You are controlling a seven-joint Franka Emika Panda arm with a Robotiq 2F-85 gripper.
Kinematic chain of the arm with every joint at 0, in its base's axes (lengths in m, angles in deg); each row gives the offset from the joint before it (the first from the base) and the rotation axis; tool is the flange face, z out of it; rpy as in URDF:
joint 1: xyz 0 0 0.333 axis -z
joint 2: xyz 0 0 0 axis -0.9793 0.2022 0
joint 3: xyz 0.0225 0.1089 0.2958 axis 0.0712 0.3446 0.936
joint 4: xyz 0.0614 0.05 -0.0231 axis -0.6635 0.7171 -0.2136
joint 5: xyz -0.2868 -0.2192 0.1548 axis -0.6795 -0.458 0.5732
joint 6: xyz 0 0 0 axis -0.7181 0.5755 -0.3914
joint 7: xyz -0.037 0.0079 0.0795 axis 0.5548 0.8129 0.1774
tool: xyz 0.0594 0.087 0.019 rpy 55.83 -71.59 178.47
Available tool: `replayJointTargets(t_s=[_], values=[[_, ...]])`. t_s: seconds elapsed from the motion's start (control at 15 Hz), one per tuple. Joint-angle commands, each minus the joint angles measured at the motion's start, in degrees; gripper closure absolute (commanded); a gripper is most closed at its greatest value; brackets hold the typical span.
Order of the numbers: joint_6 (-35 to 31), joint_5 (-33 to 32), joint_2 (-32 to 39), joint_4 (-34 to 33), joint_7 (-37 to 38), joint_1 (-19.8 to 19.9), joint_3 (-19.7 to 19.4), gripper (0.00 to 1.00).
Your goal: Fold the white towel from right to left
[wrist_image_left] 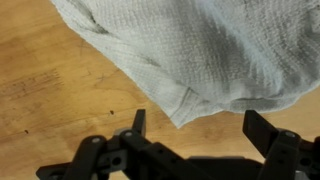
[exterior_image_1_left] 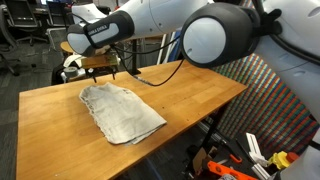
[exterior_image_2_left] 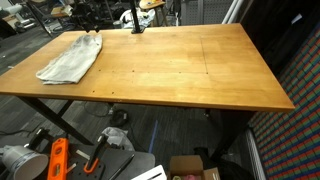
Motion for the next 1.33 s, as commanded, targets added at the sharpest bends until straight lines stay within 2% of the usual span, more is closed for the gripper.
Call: replayJointTargets(t_s=[0.0, 0.33, 0.4, 0.47, 0.53, 0.73, 1.07, 1.13, 1.2, 1.27], values=[[0.4, -0.2, 2.8, -2.9, -0.5, 0.8, -0.5, 0.00], [1.2, 0.0, 5.1, -3.6, -1.0, 1.6, 0.0, 0.00], [1.2, 0.0, 5.1, -3.4, -1.1, 1.7, 0.0, 0.25], [1.4, 0.1, 5.0, -3.4, -1.3, 1.8, 0.1, 0.25], [1.3, 0.2, 4.8, -3.3, -1.4, 1.9, 0.2, 0.32], [1.4, 0.1, 4.6, -3.2, -0.5, 2.2, -0.3, 0.58], [1.8, 0.2, 5.0, -4.3, 1.0, 3.5, -0.8, 0.95], [2.2, 2.2, 5.4, -5.3, 0.6, 3.1, -2.3, 0.95], [2.3, 3.2, 5.6, -5.6, 0.7, 3.7, -2.1, 0.99], [2.4, 4.5, 5.8, -6.2, 0.8, 4.1, -2.0, 0.97]])
